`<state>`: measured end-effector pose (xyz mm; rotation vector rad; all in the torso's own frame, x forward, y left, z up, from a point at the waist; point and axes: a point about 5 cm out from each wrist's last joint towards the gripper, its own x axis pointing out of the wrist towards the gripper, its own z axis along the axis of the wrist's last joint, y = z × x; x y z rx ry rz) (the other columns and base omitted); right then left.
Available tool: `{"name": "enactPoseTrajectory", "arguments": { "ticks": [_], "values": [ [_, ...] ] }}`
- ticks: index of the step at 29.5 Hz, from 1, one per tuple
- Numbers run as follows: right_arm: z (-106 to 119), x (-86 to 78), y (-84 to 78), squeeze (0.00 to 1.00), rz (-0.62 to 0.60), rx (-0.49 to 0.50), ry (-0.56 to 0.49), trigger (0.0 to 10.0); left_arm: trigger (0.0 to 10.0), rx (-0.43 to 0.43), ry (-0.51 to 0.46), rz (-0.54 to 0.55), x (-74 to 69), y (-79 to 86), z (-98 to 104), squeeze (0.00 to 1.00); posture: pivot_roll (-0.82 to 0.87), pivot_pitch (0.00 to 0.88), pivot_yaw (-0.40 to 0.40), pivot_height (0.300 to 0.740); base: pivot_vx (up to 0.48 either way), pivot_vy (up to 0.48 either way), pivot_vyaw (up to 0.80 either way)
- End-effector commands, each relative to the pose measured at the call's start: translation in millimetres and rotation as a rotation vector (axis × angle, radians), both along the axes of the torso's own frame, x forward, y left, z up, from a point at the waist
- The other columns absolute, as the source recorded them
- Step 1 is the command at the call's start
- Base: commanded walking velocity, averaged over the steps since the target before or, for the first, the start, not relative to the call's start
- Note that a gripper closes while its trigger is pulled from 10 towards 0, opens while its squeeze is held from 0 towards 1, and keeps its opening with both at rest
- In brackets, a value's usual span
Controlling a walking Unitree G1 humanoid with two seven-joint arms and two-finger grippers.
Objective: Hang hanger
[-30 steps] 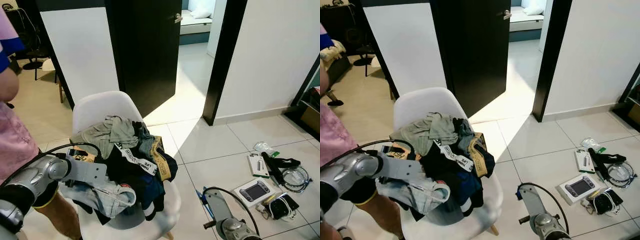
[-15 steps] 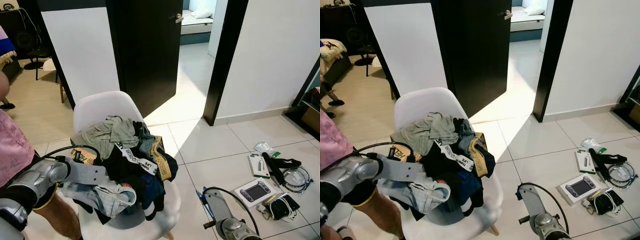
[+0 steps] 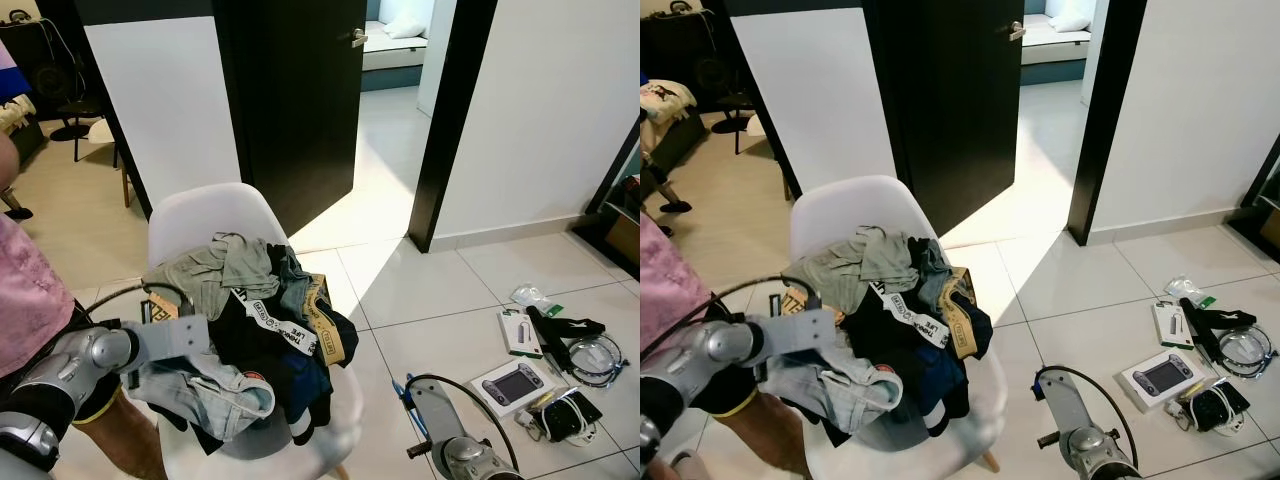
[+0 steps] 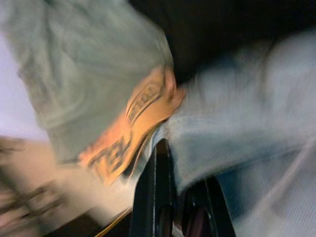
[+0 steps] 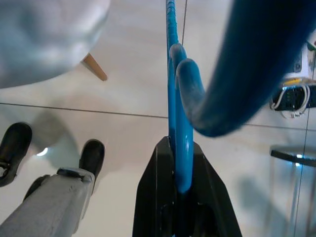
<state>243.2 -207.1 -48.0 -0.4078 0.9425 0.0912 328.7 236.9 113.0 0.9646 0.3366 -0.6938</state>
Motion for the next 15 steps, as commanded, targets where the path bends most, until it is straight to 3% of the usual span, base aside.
{"name": "enactPoseTrajectory", "arguments": {
  "ticks": [1,3,4,5,6,7,8,9,11,12,15],
  "values": [
    [-1,-0.3,2.0,0.0,0.011,0.004,-0.001,10.0,0.0,-0.222,-0.029,-0.027,8.1,-15.7,42,0.0,0.05,0.0,0.016,0.74,0.0,0.0,0.0],
    [-1,-0.3,2.0,0.0,0.011,0.004,-0.001,10.0,0.0,-0.222,-0.029,-0.027,8.1,-15.7,42,0.0,0.05,0.0,0.016,0.74,0.0,0.0,0.0],
    [-1,-0.4,1.9,0.0,0.013,0.003,0.0,10.0,0.0,-0.348,-0.072,-0.068,9.3,-22.9,80,0.0,0.05,0.0,0.014,0.74,0.0,0.0,0.0],
    [-1,-0.5,1.8,0.0,0.013,0.003,0.0,10.0,0.0,-0.418,-0.115,-0.103,7.9,-26.9,109,0.0,0.05,0.0,0.014,0.74,0.0,0.0,0.0],
    [-1,-0.5,1.8,0.0,0.013,0.003,0.0,10.0,0.0,-0.418,-0.115,-0.103,7.9,-26.9,109,0.0,0.05,0.0,0.014,0.74,0.0,0.0,0.0],
    [-1,-0.5,1.8,0.0,0.014,0.004,0.0,10.0,0.0,-0.48,-0.188,-0.123,6.8,-27.3,142,0.0,0.05,0.0,0.014,0.74,0.0,0.0,0.0],
    [-1,-0.5,1.8,0.0,0.014,0.004,0.0,10.0,0.0,-0.48,-0.188,-0.123,6.8,-27.3,142,0.0,0.05,0.0,0.014,0.74,0.0,0.0,0.0],
    [-1,-0.6,2.0,0.0,0.015,0.004,0.001,10.0,0.0,-0.517,-0.24,-0.134,4.8,-26.3,163,0.0,0.06,0.0,0.016,0.74,0.0,0.0,0.0],
    [-1,-0.6,2.0,0.0,0.015,0.004,0.001,10.0,0.0,-0.517,-0.24,-0.134,4.8,-26.3,163,0.0,0.06,0.0,0.016,0.74,0.0,0.0,0.0],
    [-1,-0.6,2.2,0.0,0.015,0.005,0.001,10.0,0.0,-0.578,-0.277,-0.158,-2.4,-21.7,190,0.0,0.06,0.0,0.016,0.74,0.0,0.0,0.0],
    [-1,-0.5,2.4,0.0,0.015,0.006,0.001,10.0,0.0,-0.602,-0.301,-0.179,-10.2,-17.0,208,0.0,0.06,0.0,0.016,0.74,0.0,0.0,0.0]
  ]
}}
